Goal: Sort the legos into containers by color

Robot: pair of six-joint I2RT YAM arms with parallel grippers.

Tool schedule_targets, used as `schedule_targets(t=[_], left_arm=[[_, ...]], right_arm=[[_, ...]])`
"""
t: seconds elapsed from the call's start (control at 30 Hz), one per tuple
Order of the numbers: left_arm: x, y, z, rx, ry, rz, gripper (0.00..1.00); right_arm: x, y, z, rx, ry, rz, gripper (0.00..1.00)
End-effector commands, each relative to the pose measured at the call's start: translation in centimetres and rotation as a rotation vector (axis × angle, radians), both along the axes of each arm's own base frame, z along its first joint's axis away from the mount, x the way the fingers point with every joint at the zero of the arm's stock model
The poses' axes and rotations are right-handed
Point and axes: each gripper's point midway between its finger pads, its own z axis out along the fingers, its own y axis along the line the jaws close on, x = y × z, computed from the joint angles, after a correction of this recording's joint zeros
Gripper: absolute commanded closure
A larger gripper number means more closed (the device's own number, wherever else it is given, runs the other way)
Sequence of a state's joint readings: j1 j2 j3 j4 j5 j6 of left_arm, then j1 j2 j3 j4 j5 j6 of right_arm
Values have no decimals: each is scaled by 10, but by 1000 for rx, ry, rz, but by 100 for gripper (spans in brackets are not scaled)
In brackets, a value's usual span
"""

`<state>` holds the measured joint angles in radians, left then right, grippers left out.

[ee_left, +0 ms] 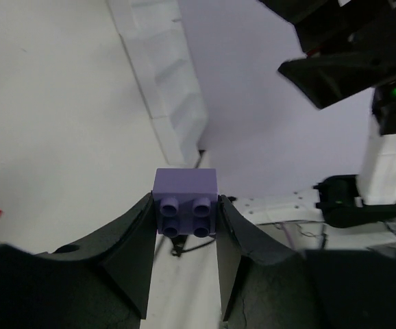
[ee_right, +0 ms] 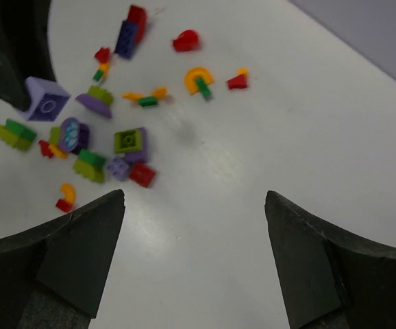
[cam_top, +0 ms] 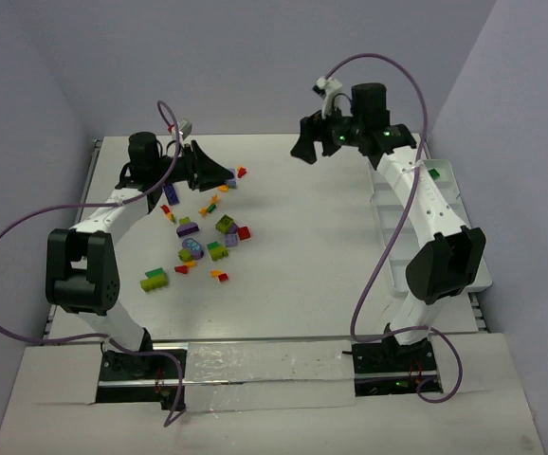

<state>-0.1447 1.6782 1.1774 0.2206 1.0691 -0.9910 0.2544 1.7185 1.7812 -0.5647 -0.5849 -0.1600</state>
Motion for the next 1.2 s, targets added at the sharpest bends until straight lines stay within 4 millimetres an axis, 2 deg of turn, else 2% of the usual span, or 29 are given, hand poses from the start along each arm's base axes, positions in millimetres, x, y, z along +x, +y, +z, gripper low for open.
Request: schedule_targets(t=[0.0, 0.1, 0.23, 0.33, 0.5, 0.73, 0.9, 0.97, 1.03, 1.07, 1.1, 1.17], left_arm=[[-35, -7, 55, -156, -60, -133, 100], [-46, -12, 56, -164, -51, -171, 100], [-72, -33, 53, -163, -28, -263, 100], [-81, -43, 49, -151, -11, -288, 100], [-82, -50, 41, -135, 41, -288, 100], [-79, -53, 31, -128, 89, -278, 100], [-79, -55, 32, -127, 87, -280, 100], [-80, -56, 31, -126, 84, -285, 100], [-80, -57, 31, -124, 81, -282, 100], [-80, -57, 31, -123, 85, -282, 100], [-80, -57, 31, -123, 80, -281, 100], [-80, -57, 32, -122, 71, -284, 100]], right_arm=[[-44, 44, 5, -20, -89, 246, 10], [-63, 63, 3, -39, -109, 355, 11], [-86, 84, 2, -30, -118, 491, 12], [-102, 97, 3, -22, -114, 564, 12], [-116, 114, 1, -48, -126, 616, 12], [-131, 126, 0, -83, -144, 675, 13], [-132, 131, -5, -101, -145, 681, 15], [-130, 132, -6, -102, -148, 678, 20], [-127, 134, -6, -99, -153, 670, 33], [-126, 134, -6, -100, -152, 669, 33], [-124, 135, -7, -102, -154, 661, 43], [-123, 136, -8, -103, -159, 656, 53]])
